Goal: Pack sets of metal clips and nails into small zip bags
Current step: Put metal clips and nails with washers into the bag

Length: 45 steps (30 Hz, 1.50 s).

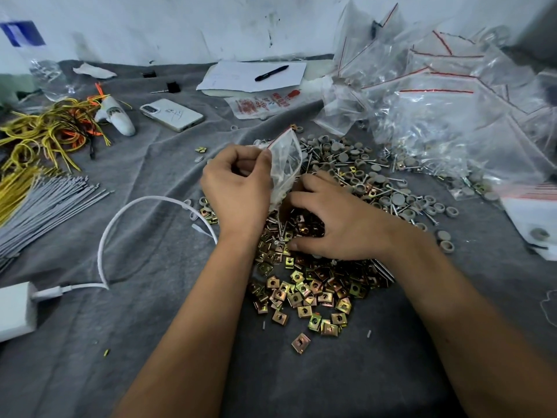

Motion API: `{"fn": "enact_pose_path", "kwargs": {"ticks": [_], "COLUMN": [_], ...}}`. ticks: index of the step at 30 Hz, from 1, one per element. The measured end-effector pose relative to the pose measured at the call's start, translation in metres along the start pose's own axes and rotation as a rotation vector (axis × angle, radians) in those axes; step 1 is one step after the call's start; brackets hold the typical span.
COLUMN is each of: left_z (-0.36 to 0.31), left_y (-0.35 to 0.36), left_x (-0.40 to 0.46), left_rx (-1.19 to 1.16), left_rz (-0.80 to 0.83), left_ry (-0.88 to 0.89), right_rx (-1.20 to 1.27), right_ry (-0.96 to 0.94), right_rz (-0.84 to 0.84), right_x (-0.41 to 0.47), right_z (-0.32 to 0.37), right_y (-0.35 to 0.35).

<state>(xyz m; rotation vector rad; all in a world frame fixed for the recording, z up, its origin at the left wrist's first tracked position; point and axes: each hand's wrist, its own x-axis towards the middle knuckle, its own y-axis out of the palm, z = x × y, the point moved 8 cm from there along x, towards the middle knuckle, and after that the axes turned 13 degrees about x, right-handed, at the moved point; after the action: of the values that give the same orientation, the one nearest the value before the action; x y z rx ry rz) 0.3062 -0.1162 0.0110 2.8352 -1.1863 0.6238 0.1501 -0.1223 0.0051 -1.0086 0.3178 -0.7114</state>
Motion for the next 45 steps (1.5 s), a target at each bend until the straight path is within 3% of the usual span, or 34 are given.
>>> {"fn": "enact_pose_path", "kwargs": {"ticks": [6, 16, 21, 24, 27, 33, 36, 41, 45], "left_z": [0.005, 0.013, 0.004, -0.012, -0.025, -0.028, -0.027, -0.022, -0.019], "left_y": [-0.002, -0.004, -0.005, 0.004, 0.013, 0.016, 0.016, 0.011, 0.010], "left_x": [0.003, 0.006, 0.002, -0.005, -0.014, -0.018, -0.018, -0.014, -0.011], "left_rx": [-0.094, -0.105, -0.013, 0.111, 0.212, 0.263, 0.262, 0.220, 0.176], "left_rz": [0.002, -0.021, -0.006, 0.064, 0.137, 0.152, 0.157, 0.131, 0.115], "left_ry": [-0.082, -0.154, -0.069, 0.075, 0.198, 0.254, 0.237, 0.143, 0.079], "right_rx": [-0.056, 0.085, 0.361, 0.268, 0.178, 0.087, 0.141, 0.181, 0.246], "right_ry": [-0.004, -0.063, -0.163, -0.216, -0.205, -0.143, -0.187, -0.229, -0.151], "right_rz": [-0.044, -0.187, -0.550, -0.739, -0.730, -0.616, -0.636, -0.858, -0.807], "right_x": [0.005, 0.004, -0.011, -0.020, -0.020, -0.013, -0.015, -0.029, -0.022], "right_z": [0.008, -0.004, 0.001, 0.005, 0.002, -0.005, -0.001, -0.001, -0.009], "right_y": [0.007, -0.009, -0.043, -0.059, -0.061, -0.054, -0.056, -0.073, -0.068]}}
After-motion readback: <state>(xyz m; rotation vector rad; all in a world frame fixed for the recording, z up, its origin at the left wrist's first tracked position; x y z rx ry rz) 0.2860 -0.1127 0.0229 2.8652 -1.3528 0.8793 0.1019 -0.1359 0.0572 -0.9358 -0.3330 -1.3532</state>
